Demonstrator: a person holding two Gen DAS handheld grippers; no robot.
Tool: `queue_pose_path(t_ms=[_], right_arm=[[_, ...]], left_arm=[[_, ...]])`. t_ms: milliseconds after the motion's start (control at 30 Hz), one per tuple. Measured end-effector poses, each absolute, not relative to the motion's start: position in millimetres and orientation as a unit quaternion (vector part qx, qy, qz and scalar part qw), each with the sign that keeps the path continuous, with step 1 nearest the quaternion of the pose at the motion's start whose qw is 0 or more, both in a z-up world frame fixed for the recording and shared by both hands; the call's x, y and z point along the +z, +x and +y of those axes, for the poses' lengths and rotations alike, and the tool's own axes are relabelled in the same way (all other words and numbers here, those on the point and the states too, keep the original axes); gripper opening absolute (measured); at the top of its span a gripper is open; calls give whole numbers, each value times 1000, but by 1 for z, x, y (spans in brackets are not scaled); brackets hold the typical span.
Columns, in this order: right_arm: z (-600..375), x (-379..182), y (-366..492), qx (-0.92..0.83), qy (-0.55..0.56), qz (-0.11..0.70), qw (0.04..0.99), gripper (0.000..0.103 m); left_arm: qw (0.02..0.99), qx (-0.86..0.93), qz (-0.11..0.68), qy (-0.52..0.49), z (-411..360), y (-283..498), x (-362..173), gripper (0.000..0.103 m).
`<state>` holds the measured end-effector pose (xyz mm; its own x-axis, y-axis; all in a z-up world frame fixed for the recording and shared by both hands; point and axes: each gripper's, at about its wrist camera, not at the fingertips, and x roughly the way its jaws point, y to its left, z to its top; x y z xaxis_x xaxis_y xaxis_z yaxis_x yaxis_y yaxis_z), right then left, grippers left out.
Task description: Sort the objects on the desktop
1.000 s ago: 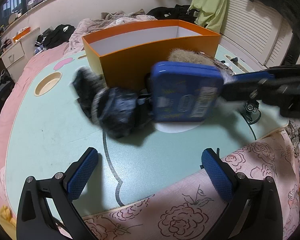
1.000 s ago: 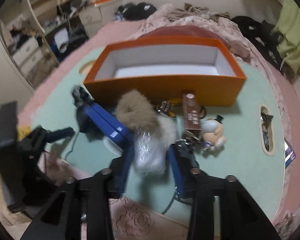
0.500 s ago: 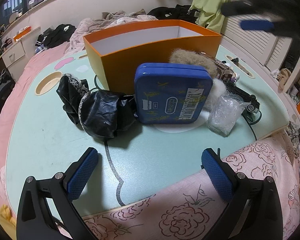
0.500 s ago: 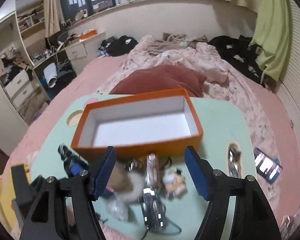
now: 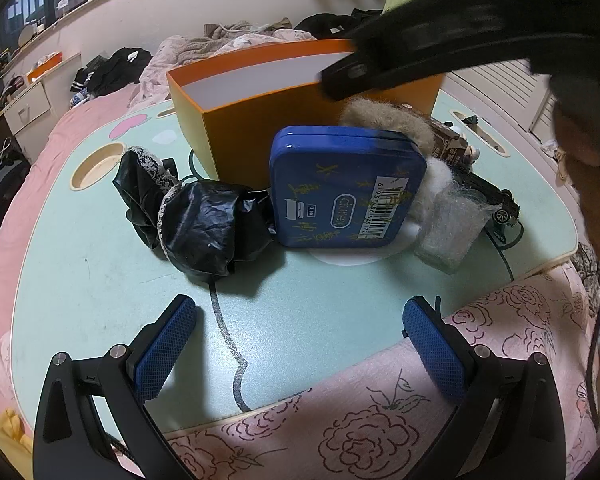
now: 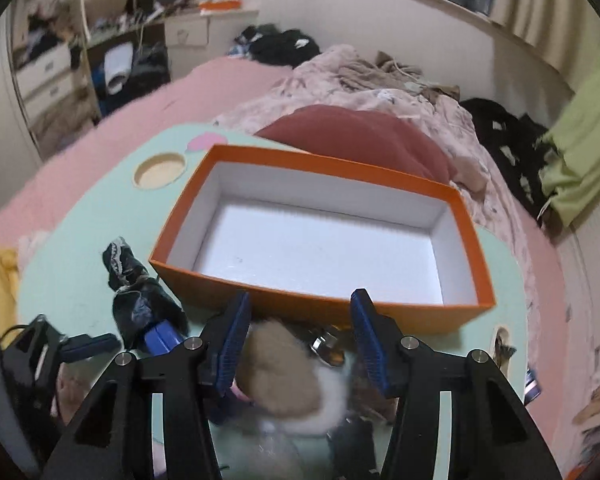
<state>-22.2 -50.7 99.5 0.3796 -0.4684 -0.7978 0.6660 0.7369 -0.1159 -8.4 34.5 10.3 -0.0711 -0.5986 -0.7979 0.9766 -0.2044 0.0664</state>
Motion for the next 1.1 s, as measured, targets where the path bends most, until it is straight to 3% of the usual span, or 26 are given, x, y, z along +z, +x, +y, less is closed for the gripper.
queue_pose_path(t_ms=[233,433,500,600,833,933,1033,1100], right_arm=[[-57,96,13,-364,89,446,813,53],[-43,105,-20,-350,127,401,837,54],[-29,113,-48,-340,142,372,852,59],[-1,117,-99,-356,140,330,863,77],[31,59,-180,-422,173,335,824,81],[25,34,-187,-412,219,342,816,81],[28,31,-180,-429,197,341,813,82],[28,27,-181,-444,197,331,809,97]], left_arm=[[574,-686,258,366,34,-8,10,103],[573,-687,257,366,34,-7,9,103],[574,-686,257,366,33,-7,9,103],[576,-685,258,365,34,-7,8,103],[580,-681,259,364,33,-6,7,103],[580,-681,259,364,33,-5,6,103],[580,-682,258,364,35,-4,6,103],[579,-682,258,364,35,-3,6,103]])
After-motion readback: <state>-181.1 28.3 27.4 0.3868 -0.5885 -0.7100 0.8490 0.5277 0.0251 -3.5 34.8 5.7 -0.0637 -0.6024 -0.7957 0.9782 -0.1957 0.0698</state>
